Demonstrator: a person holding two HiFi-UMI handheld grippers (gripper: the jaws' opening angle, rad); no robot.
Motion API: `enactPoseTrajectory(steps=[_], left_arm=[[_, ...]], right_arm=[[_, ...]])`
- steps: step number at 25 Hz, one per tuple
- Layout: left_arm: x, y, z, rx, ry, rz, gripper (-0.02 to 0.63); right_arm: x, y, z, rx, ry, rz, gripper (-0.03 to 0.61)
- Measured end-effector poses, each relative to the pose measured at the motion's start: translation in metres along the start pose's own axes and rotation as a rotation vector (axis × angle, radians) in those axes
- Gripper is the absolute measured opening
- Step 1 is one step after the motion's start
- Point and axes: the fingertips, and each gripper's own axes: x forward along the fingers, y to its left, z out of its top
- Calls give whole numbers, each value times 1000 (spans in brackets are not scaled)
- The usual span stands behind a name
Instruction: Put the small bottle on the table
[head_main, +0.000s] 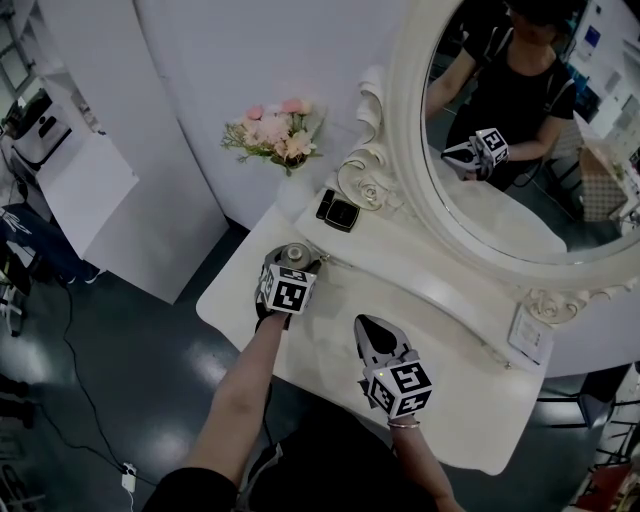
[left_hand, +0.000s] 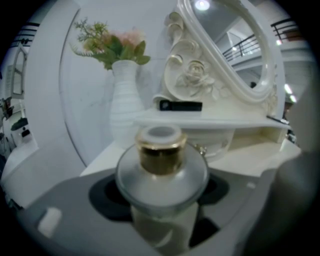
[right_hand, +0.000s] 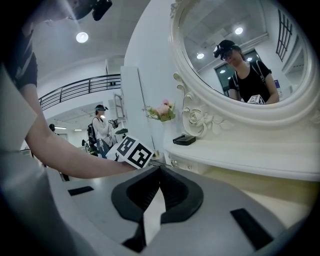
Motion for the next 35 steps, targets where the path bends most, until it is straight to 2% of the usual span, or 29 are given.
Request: enactPoseTrajectory(steps=[11, 16, 20, 22, 25, 35], left_arm=[[-3, 0, 0, -15, -15, 3, 361], [-19, 1, -3, -63, -39, 10, 374], [-44, 5, -3, -139, -95, 11, 365], [-58, 5, -3, -150, -111, 9, 356], [-79, 5, -2, -170, -144, 11, 327], [-153, 6, -15, -222, -231, 44, 161]], right_arm=[[1, 7, 0, -3, 1, 12, 5], [-2, 11, 0, -5, -6, 14, 5], [-3, 17, 1, -11, -10, 23, 5], [-4, 21, 0, -14, -12, 29, 5], [-7, 26, 0, -19, -17, 34, 5], [-18, 50, 2, -45, -33, 66, 5]])
